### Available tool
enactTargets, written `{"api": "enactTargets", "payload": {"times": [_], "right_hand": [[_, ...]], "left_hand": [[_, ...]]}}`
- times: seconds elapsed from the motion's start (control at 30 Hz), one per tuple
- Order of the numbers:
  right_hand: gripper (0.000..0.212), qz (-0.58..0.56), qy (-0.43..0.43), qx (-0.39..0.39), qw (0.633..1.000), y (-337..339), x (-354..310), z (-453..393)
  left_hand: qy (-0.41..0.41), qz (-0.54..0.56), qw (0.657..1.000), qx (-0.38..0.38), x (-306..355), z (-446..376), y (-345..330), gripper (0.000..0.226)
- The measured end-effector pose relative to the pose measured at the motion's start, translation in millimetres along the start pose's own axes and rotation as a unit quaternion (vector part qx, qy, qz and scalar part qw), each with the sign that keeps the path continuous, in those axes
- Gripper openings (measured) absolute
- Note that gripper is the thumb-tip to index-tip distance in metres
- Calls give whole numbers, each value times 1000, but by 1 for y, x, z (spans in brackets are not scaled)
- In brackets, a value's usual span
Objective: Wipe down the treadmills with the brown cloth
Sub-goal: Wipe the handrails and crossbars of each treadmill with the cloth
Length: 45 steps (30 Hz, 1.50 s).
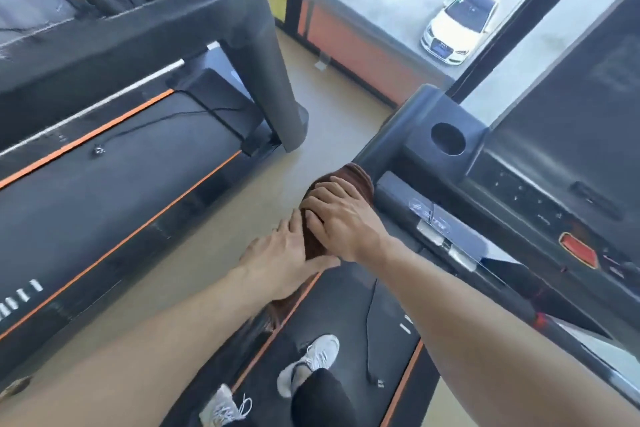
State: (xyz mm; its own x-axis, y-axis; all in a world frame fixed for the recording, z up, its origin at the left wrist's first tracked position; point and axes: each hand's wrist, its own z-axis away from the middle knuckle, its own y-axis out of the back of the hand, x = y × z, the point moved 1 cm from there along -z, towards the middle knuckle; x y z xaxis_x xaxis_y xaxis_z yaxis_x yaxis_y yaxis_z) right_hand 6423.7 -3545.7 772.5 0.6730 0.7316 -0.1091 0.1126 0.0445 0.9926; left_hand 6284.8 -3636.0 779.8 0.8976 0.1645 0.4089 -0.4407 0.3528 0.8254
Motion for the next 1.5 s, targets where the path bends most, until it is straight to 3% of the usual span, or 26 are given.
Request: {"api": "enactTargets", "payload": {"times": [0.13, 0.3, 0.57, 0.77, 1.0, 1.2, 1.5], "right_hand": [[38, 18, -21, -7, 1000, 7, 64, -30], [45, 58, -14, -30, 998, 14, 149, -61], [55, 53, -42, -31, 997, 38, 297, -107], [47, -17, -113, -90, 989, 48, 359, -143], [40, -43, -188, -99, 976, 54, 371, -152], [46, -35, -249, -83, 964, 51, 354, -138], [58, 1, -236, -66, 970, 38, 266, -97]], "left_hand": [[2, 140, 990, -29, 21, -64, 9, 98], [-36, 112, 992, -53, 59, -143, 18, 110], [-67, 187, 979, -33, 140, -280, 42, 122], [-37, 226, 973, -42, 186, -339, 55, 86], [-35, 220, 973, -54, 198, -360, 62, 77], [-25, 213, 976, -49, 193, -347, 60, 95], [-60, 188, 979, -55, 143, -267, 49, 101]]}}
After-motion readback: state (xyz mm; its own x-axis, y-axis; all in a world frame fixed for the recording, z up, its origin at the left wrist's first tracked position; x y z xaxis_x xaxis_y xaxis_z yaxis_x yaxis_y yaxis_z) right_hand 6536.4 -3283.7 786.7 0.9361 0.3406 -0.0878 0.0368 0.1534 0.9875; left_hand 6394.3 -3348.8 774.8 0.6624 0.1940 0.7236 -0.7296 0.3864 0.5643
